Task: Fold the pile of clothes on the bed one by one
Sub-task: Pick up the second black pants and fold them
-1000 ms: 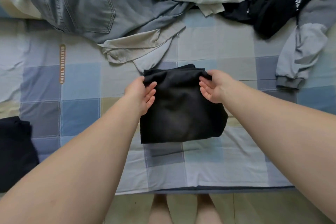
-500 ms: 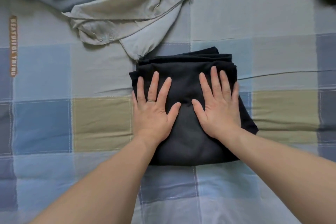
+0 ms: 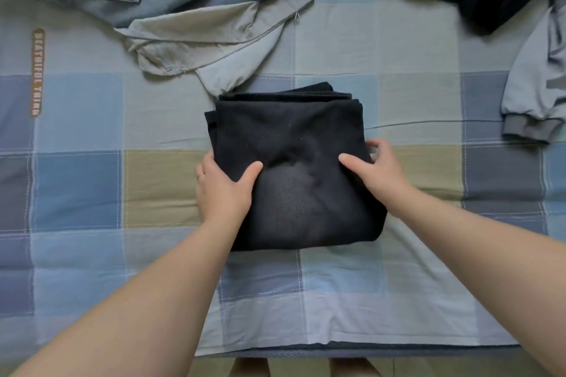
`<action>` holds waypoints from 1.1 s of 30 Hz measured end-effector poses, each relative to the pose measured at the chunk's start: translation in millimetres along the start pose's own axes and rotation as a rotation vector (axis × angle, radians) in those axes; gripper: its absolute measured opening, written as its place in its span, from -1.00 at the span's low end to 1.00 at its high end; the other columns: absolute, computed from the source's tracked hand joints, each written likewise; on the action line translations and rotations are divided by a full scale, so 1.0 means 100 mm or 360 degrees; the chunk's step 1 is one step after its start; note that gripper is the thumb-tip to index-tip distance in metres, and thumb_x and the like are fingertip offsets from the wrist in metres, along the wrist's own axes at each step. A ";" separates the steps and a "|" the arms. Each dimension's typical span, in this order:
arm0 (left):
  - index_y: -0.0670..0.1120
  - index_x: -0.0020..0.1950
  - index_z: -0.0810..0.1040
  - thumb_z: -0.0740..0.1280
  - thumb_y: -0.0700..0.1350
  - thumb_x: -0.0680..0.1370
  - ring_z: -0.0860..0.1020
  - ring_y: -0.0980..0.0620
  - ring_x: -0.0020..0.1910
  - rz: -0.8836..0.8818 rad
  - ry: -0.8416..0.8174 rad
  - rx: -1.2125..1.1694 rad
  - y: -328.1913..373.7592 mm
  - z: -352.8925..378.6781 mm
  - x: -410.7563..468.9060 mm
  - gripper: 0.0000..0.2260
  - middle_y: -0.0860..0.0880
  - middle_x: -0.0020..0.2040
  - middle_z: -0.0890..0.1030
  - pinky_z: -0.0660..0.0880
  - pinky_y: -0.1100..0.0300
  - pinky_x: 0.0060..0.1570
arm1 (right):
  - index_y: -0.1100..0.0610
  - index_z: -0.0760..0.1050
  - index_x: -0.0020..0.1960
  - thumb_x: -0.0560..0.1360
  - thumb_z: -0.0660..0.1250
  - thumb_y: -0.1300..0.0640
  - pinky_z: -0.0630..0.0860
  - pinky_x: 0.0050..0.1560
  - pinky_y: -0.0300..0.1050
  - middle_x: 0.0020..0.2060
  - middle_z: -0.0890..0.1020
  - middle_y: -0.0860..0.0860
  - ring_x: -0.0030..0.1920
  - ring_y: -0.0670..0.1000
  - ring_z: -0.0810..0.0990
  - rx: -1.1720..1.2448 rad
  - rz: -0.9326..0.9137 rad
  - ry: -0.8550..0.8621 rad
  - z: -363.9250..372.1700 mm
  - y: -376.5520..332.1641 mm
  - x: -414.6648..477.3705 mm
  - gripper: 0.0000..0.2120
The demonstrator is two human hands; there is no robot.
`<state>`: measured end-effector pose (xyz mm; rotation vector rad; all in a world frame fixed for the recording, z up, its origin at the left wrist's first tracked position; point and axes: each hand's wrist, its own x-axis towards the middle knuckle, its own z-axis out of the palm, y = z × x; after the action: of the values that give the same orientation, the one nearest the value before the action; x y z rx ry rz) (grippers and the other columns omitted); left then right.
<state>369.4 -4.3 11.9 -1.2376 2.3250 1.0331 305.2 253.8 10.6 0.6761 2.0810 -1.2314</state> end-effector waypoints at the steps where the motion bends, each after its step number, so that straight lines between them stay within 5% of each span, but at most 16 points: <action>1: 0.00 0.48 0.28 0.46 0.30 0.43 0.49 -0.07 0.31 -0.0068 -0.0028 -0.0119 -0.02 0.00 0.01 -0.25 0.04 0.35 0.49 0.42 -0.07 0.33 | -0.01 0.37 0.35 0.37 0.57 -0.11 0.58 0.18 0.05 0.15 0.63 -0.05 0.10 -0.01 0.66 0.0112 0.0078 -0.0103 -0.01 0.00 0.02 -0.36; 5: 0.00 0.33 0.41 0.42 0.27 0.49 0.58 0.00 0.10 -0.0226 -0.0202 -0.0367 -0.05 -0.16 -0.04 -0.46 0.12 0.09 0.57 0.51 -0.01 0.22 | 0.00 0.57 0.25 0.41 0.55 -0.04 0.60 0.16 0.07 0.07 0.73 -0.01 0.06 0.07 0.71 0.0227 0.0309 -0.0546 -0.05 -0.11 -0.06 -0.56; 9: -0.07 0.10 0.63 0.46 0.21 0.49 0.68 -0.05 -0.05 -0.0460 -0.0585 -0.0510 -0.04 -0.56 -0.35 -0.61 0.01 -0.03 0.70 0.59 0.07 -0.02 | 0.10 0.60 0.21 0.44 0.52 0.04 0.62 0.02 0.01 -0.04 0.75 0.07 -0.04 0.12 0.73 0.0187 0.0495 -0.0598 -0.14 -0.31 -0.48 -0.63; 14: -0.12 0.13 0.62 0.46 0.21 0.50 0.69 -0.13 -0.07 -0.0665 -0.0857 -0.0520 0.04 -1.39 -1.13 -0.57 -0.10 -0.01 0.71 0.60 0.08 -0.11 | 0.13 0.60 0.20 0.47 0.50 0.09 0.63 -0.16 -0.06 -0.07 0.75 0.09 -0.14 0.11 0.74 0.0188 0.0543 -0.0692 -0.41 -0.66 -1.51 -0.67; 19: -0.09 0.18 0.60 0.43 0.19 0.53 0.68 -0.09 -0.08 -0.0659 -0.0774 -0.0737 0.10 -2.29 -2.12 -0.59 -0.08 0.00 0.70 0.56 0.12 -0.18 | 0.08 0.59 0.18 0.45 0.52 0.06 0.64 -0.12 -0.03 -0.04 0.75 0.07 -0.10 0.11 0.74 0.0143 0.0346 -0.0736 -0.61 -1.15 -2.64 -0.67; 25: -0.03 0.21 0.62 0.44 0.24 0.50 0.69 -0.11 0.01 -0.0499 -0.0544 -0.0957 -0.02 -3.23 -2.79 -0.57 -0.04 0.07 0.71 0.61 0.05 0.01 | 0.02 0.58 0.24 0.40 0.55 0.05 0.63 0.11 0.11 0.07 0.73 0.04 0.05 0.13 0.72 0.0120 0.0056 -0.0835 -0.57 -1.77 -3.59 -0.57; 29: 0.04 0.22 0.64 0.48 0.33 0.40 0.70 -0.10 0.03 -0.0413 -0.0439 -0.1060 -0.19 -3.79 -2.85 -0.48 0.00 0.06 0.73 0.60 -0.07 0.15 | 0.00 0.55 0.26 0.46 0.51 0.07 0.65 0.01 0.05 0.07 0.73 0.03 0.02 0.12 0.72 0.0090 -0.0054 -0.0888 -0.27 -2.14 -3.98 -0.61; 33: 0.04 0.26 0.62 0.44 0.24 0.50 0.70 -0.02 0.03 -0.0332 -0.0341 -0.1137 -0.46 -4.25 -2.65 -0.58 0.04 0.09 0.72 0.62 0.04 0.08 | -0.02 0.53 0.26 0.48 0.49 0.09 0.65 -0.06 0.03 0.06 0.73 0.03 0.02 0.12 0.73 0.0065 -0.0121 -0.0925 0.26 -2.43 -4.16 -0.63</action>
<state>585.5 -171.2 434.2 -1.4632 1.6580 1.8935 425.2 77.6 443.5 0.2133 1.6096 -1.3227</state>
